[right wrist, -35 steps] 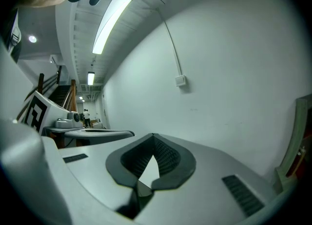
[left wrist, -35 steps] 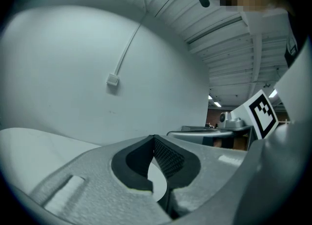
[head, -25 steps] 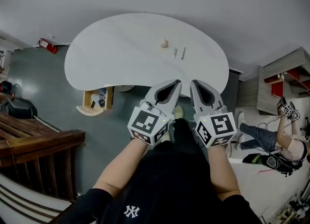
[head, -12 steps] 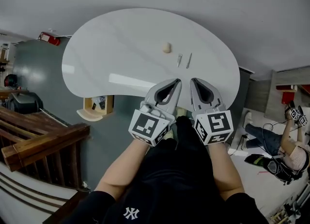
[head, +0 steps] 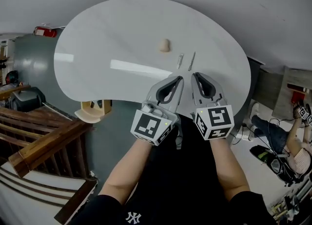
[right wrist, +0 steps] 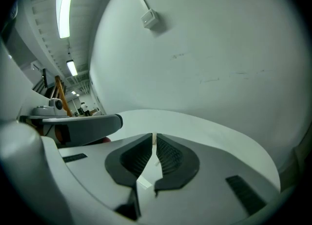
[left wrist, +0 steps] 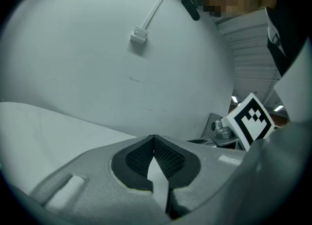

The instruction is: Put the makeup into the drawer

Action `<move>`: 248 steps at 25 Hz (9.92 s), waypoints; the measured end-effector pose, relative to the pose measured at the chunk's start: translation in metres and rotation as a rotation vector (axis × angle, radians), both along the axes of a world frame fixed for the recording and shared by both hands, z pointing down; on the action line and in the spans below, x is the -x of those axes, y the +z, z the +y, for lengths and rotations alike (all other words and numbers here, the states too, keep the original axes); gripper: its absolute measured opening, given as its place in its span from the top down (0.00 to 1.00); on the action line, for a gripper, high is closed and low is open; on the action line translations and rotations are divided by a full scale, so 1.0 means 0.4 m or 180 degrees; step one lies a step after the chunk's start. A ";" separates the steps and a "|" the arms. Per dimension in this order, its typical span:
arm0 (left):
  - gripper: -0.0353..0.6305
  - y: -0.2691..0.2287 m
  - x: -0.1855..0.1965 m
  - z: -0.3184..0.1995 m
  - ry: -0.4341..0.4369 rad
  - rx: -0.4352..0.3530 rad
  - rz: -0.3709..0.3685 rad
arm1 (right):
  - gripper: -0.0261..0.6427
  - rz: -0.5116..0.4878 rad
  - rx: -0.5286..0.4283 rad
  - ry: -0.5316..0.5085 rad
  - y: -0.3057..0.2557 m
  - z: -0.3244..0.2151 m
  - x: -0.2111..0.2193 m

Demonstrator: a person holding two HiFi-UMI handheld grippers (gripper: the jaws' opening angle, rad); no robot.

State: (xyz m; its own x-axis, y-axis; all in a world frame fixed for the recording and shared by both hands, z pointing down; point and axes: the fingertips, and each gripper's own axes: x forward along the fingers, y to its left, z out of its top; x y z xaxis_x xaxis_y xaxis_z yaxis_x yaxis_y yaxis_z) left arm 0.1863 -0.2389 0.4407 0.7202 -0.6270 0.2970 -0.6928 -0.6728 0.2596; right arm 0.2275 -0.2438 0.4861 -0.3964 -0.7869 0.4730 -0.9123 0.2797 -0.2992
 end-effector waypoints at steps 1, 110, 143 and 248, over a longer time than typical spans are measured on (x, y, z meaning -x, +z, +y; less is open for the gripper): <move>0.93 0.018 -0.004 -0.006 0.0021 0.0024 -0.0009 | 0.92 0.0004 0.0049 0.0031 0.021 -0.007 -0.004; 0.93 -0.210 0.680 0.103 -0.2233 -0.0362 0.0002 | 0.89 0.0064 -0.0651 -0.2017 -0.299 0.050 0.730; 0.93 0.171 1.424 0.337 -0.3197 0.0242 0.0155 | 0.89 0.0463 -0.0164 -0.3111 0.155 0.290 1.466; 0.93 -0.558 1.147 0.188 -0.2813 -0.0711 -0.0093 | 0.94 -0.0280 -0.1508 -0.2726 -0.691 0.119 1.221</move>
